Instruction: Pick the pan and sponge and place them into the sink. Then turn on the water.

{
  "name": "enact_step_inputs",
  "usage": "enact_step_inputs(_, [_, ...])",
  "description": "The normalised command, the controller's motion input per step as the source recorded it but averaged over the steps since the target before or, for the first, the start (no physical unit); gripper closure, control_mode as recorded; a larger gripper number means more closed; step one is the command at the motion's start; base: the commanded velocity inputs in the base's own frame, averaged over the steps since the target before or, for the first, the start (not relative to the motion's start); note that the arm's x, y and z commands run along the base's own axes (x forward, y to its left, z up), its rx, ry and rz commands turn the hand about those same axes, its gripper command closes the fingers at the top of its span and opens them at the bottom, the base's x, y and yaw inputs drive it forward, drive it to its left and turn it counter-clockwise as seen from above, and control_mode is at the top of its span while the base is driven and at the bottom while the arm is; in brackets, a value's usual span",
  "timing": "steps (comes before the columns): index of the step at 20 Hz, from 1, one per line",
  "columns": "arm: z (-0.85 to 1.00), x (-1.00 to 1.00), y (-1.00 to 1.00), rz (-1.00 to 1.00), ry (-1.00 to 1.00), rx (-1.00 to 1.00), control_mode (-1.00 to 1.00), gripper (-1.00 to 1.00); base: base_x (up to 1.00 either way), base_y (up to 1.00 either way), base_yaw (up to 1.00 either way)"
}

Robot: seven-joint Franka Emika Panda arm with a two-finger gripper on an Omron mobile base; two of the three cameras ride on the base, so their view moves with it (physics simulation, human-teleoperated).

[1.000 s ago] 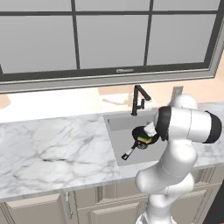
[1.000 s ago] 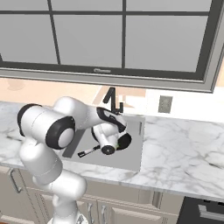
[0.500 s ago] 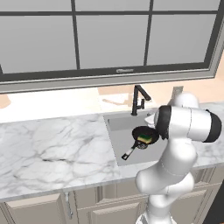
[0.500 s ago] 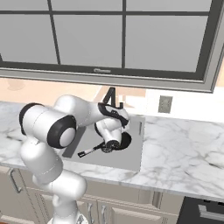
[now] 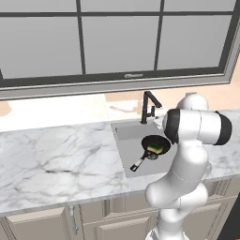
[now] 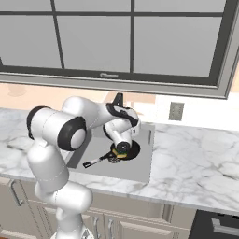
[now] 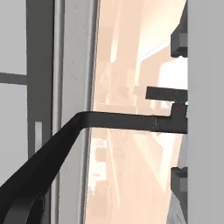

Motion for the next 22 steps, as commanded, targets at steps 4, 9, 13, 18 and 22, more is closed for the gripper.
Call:
enact_step_inputs(4, [-0.29, 0.00, -0.24, 0.06, 0.00, 0.06, -1.00, -1.00, 0.00, 0.00, 0.00])
enact_step_inputs(9, [-0.13, 0.05, -0.26, 0.06, 0.00, 0.09, -1.00, -1.00, 0.00, 0.00, 0.00])
enact_step_inputs(13, [0.03, 0.16, -0.11, 0.04, -0.01, 0.13, -1.00, -1.00, 0.00, 0.00, 0.00])
enact_step_inputs(18, [0.20, 0.14, 0.00, 0.04, 0.00, 0.16, -1.00, -1.00, 0.00, 0.00, 0.00])
enact_step_inputs(22, [0.19, 0.12, 0.00, 0.04, 0.00, 0.16, -1.00, -1.00, 0.00, 0.00, 0.00])
